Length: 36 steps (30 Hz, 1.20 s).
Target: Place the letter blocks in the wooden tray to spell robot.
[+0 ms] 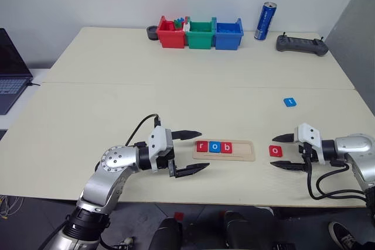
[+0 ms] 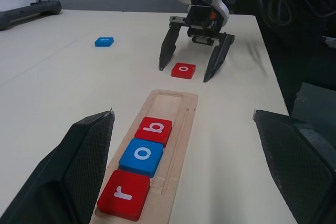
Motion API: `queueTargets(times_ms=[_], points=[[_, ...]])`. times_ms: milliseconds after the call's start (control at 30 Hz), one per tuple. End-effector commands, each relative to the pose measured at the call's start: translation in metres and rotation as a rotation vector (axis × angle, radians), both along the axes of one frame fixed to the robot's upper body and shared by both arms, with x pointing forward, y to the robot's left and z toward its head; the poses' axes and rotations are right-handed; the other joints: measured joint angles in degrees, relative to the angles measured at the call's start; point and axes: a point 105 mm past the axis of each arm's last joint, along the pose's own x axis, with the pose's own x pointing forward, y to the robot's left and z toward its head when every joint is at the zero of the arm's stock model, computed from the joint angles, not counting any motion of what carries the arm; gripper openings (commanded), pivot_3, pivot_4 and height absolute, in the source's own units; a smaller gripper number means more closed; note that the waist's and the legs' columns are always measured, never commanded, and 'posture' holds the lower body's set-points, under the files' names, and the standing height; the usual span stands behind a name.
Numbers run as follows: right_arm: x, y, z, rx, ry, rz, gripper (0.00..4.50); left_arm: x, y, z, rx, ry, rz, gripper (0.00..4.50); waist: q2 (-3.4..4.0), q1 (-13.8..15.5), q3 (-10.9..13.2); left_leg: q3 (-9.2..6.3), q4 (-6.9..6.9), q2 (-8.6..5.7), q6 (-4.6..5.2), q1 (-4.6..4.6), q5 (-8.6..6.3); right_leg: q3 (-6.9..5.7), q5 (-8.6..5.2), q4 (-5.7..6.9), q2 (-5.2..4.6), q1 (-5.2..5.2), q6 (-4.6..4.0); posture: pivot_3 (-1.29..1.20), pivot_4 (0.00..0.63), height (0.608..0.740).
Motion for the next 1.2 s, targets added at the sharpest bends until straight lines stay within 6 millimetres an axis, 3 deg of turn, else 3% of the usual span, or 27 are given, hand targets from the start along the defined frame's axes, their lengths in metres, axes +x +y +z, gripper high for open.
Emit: queueTargets(times_ms=[33,200,367,567,1200], points=[[0.004,0.000,0.005,-0.006,-0.019,0.008,3.19,-0.002,0.000,0.009,-0.008,-0.038,-0.004,4.50,0.00,0.0,0.0,0.00,0.00,0.00,0.00,0.00,0.00,0.00,0.00,0.00,0.00,0.00,0.00,0.00,0.150,0.740],[0.003,0.002,0.007,-0.006,-0.019,0.022,1.45,-0.002,-0.001,0.009,-0.008,-0.037,-0.005,4.50,0.00,0.0,0.0,0.00,0.01,0.00,0.00,0.00,0.00,0.00,0.00,0.03,0.00,0.00,0.00,0.00,0.150,0.740],[0.002,0.014,0.021,0.004,-0.051,0.070,1.45,-0.002,-0.002,0.010,-0.010,-0.037,-0.007,4.50,0.01,-0.1,0.0,0.00,0.01,0.00,0.00,0.00,0.00,0.01,0.00,0.06,0.00,-0.01,0.00,0.00,0.150,0.740],[0.006,0.051,0.044,0.074,-0.098,0.134,1.45,-0.001,-0.003,0.010,-0.015,-0.039,-0.005,4.50,0.01,-0.1,0.0,-0.02,0.02,0.01,0.00,0.02,0.00,0.00,0.00,0.10,0.01,-0.01,0.00,0.00,0.150,0.740],[0.012,0.102,0.028,0.095,-0.103,0.189,1.45,-0.003,0.000,0.010,-0.005,-0.041,0.006,4.50,0.01,0.1,0.0,-0.11,0.02,-0.02,-0.01,-0.02,0.00,-0.07,0.00,0.14,-0.01,-0.04,-0.01,0.00,0.150,0.740]])
